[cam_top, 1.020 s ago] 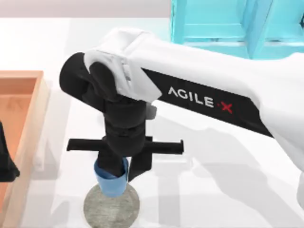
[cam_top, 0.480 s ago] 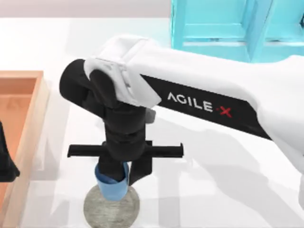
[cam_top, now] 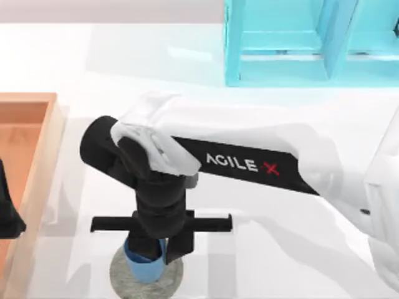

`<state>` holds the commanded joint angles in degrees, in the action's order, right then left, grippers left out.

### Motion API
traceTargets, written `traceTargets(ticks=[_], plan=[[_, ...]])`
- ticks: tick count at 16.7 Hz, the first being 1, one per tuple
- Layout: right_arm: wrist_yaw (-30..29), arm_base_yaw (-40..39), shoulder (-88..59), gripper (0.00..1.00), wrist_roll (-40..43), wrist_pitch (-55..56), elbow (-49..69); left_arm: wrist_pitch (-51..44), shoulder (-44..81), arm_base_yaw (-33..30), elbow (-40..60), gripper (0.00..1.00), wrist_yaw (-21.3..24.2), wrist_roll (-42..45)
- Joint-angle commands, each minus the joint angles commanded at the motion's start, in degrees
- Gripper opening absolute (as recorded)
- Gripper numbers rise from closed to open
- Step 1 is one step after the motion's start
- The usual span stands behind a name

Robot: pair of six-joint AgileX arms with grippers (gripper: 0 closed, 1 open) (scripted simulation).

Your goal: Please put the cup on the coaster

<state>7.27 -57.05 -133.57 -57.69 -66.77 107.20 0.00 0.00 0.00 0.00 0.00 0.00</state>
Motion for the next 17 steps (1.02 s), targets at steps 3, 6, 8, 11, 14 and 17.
traceTargets(ticks=[3, 6, 8, 11, 14, 17], plan=[[0.00, 0.00, 0.00, 0.00, 0.00, 0.00, 0.00, 0.00, 0.00, 0.00, 0.00, 1.00, 0.00, 0.00], [0.00, 0.00, 0.00, 0.23, 0.00, 0.00, 0.00, 0.00, 0.00, 0.00, 0.00, 1.00, 0.00, 0.00], [0.00, 0.00, 0.00, 0.38, 0.00, 0.00, 0.00, 0.00, 0.00, 0.00, 0.00, 1.00, 0.00, 0.00], [0.00, 0.00, 0.00, 0.60, 0.00, 0.00, 0.00, 0.00, 0.00, 0.00, 0.00, 1.00, 0.00, 0.00], [0.00, 0.00, 0.00, 0.83, 0.00, 0.00, 0.00, 0.00, 0.00, 0.00, 0.00, 1.00, 0.00, 0.00], [0.00, 0.00, 0.00, 1.00, 0.00, 0.00, 0.00, 0.00, 0.00, 0.00, 0.00, 1.00, 0.00, 0.00]])
